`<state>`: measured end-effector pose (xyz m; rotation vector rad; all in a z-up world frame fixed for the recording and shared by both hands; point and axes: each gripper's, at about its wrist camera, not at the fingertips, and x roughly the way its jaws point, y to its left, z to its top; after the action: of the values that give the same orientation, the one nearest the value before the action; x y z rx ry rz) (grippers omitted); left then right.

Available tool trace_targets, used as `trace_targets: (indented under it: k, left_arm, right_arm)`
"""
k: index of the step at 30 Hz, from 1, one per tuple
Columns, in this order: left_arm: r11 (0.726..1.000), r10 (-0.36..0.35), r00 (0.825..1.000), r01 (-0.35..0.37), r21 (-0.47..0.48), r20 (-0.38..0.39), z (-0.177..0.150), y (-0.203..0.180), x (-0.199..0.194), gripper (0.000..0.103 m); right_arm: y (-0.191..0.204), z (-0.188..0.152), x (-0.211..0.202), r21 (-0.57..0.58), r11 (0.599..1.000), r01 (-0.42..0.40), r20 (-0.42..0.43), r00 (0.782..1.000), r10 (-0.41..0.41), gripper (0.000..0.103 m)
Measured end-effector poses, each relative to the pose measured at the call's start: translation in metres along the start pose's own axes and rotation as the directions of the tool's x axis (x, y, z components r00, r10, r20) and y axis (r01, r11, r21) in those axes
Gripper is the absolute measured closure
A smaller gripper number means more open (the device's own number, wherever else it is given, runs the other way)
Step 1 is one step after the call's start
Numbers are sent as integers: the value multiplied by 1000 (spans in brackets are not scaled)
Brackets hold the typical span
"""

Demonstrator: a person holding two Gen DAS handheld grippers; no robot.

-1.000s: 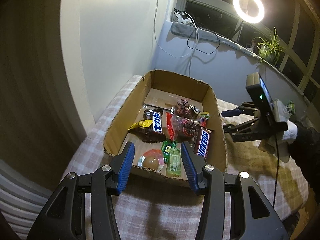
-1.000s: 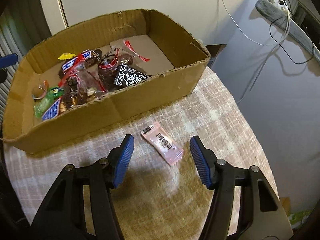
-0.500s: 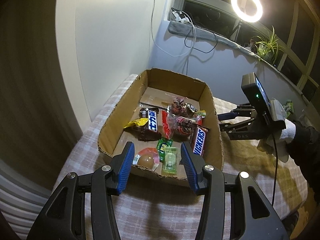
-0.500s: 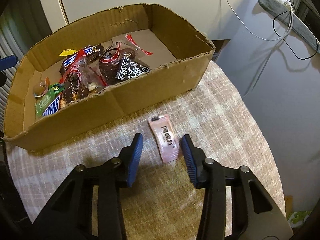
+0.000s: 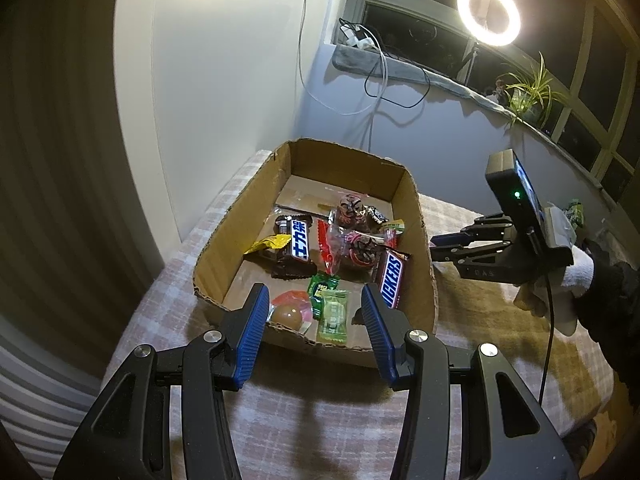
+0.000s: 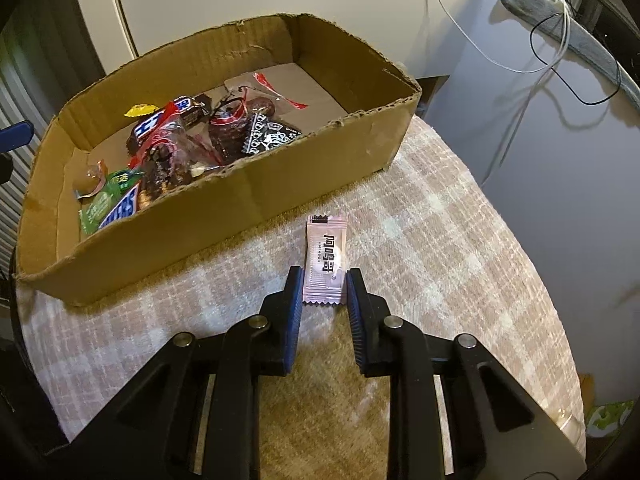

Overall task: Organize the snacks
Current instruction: 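Carry the pink-white candy over the box with the right gripper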

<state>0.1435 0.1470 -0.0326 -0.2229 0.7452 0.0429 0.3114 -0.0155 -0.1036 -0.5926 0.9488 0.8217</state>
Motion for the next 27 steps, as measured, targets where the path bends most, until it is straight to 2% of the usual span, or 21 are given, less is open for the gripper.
trace_targets:
  k: [4, 12, 19, 27]
  left_arm:
    - [1000, 0, 1000, 0, 8, -5, -2, -2, 2, 56]
    - [1000, -1, 1000, 1, 14, -3, -3, -2, 2, 56]
    - [1000, -6, 1000, 6, 6, 4, -4, 4, 0, 56]
    - [1000, -1, 1000, 0, 8, 15, -7, 12, -7, 56]
  right_arm:
    - [3, -9, -20, 16, 1000, 7, 28, 1000, -8, 81]
    - [3, -3, -58, 35, 999, 17, 93, 995, -20, 81]
    - [15, 29, -80, 21, 1000, 9, 159, 987, -12, 81]
    - [45, 68, -70, -14, 1000, -26, 186, 982, 28, 81]
